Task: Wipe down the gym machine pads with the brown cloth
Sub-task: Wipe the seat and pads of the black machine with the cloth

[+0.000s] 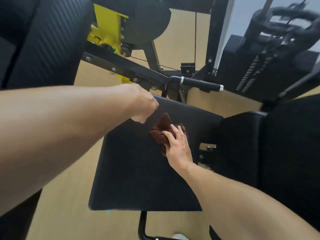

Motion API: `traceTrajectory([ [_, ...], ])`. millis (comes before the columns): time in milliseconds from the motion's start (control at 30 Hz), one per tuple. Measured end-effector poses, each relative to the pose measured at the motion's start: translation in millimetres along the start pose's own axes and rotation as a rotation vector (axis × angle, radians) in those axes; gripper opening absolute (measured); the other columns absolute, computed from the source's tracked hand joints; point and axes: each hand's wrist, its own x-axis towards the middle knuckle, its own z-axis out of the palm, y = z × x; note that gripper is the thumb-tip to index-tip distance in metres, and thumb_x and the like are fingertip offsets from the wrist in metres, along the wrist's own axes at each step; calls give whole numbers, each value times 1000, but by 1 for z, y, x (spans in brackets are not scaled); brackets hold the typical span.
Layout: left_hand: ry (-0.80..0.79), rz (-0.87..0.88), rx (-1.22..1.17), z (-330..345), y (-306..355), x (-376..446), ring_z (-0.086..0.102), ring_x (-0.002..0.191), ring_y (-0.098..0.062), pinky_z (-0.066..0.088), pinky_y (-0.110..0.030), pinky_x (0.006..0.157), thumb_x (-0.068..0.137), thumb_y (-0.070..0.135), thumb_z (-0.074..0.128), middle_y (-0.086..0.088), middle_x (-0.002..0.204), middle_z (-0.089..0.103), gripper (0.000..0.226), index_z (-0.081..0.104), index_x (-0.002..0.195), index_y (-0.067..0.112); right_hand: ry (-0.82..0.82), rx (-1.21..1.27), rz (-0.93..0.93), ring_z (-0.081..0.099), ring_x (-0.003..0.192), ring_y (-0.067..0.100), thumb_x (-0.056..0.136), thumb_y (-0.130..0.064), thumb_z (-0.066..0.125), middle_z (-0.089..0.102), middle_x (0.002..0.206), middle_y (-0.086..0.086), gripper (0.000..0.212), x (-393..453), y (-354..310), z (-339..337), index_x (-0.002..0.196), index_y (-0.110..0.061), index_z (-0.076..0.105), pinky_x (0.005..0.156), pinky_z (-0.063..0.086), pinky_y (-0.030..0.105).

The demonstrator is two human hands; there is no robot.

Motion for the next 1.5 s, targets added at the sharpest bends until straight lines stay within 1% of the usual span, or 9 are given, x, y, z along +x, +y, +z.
traceTrajectory([
  [167,462,-81,-175,4,43,-27,56,120,-29,52,-46,89,96,21,54,-7,131,60,43,50,139,21,2,25,180,3,158,20,102,-14,53,18,169,-7,53,-48,-12,9,148,-40,43,128,15,43],
  [300,545,-183,-614,48,122,-56,52,125,-27,45,-45,97,94,17,53,-6,136,57,48,47,142,21,-136,-67,-136,2,159,22,100,-13,56,18,170,-7,55,-115,-33,47,148,-38,46,126,1,36],
  [433,447,-293,-1068,128,198,-93,47,134,-22,42,-40,106,96,18,55,-1,148,48,55,41,148,24,-202,-229,-298,17,157,29,101,-19,57,31,166,4,55,-167,-10,71,154,-26,41,127,9,41],
  [533,415,-272,-1172,185,230,-120,41,139,-18,38,-37,114,95,17,53,4,150,44,53,42,147,25,-65,-182,-16,7,158,21,98,-20,63,14,170,-6,66,-192,30,69,153,-38,33,126,15,38],
  [667,348,-293,-1324,240,251,-141,34,144,-15,32,-35,117,97,13,49,5,153,43,52,42,148,23,41,-27,465,35,147,27,97,-2,49,16,169,-8,70,-218,70,47,155,-39,33,113,38,40],
  [833,254,-382,-1444,262,273,-169,44,134,-20,37,-32,99,97,17,49,4,147,46,48,43,144,25,117,207,604,35,148,29,98,-2,47,28,166,1,60,-203,53,50,151,-27,46,120,30,37],
  [1033,149,-439,-1521,262,280,-211,35,145,-14,20,-30,117,101,19,50,7,156,38,47,43,146,26,-106,384,464,34,150,28,103,-15,53,37,163,2,45,-214,-39,75,146,-26,53,124,28,42],
  [1167,154,-505,-1544,263,260,-231,38,143,-15,25,-25,112,100,18,53,5,156,39,44,47,144,23,-343,758,464,67,115,28,103,-18,57,72,119,2,20,-225,-85,73,110,-34,67,108,50,47],
  [1500,253,-472,-1712,289,219,-258,36,145,-17,28,-31,114,103,24,48,7,163,26,48,37,149,27,28,647,680,64,101,26,106,-44,45,64,120,-4,33,-205,-113,56,138,-38,51,92,54,43],
])
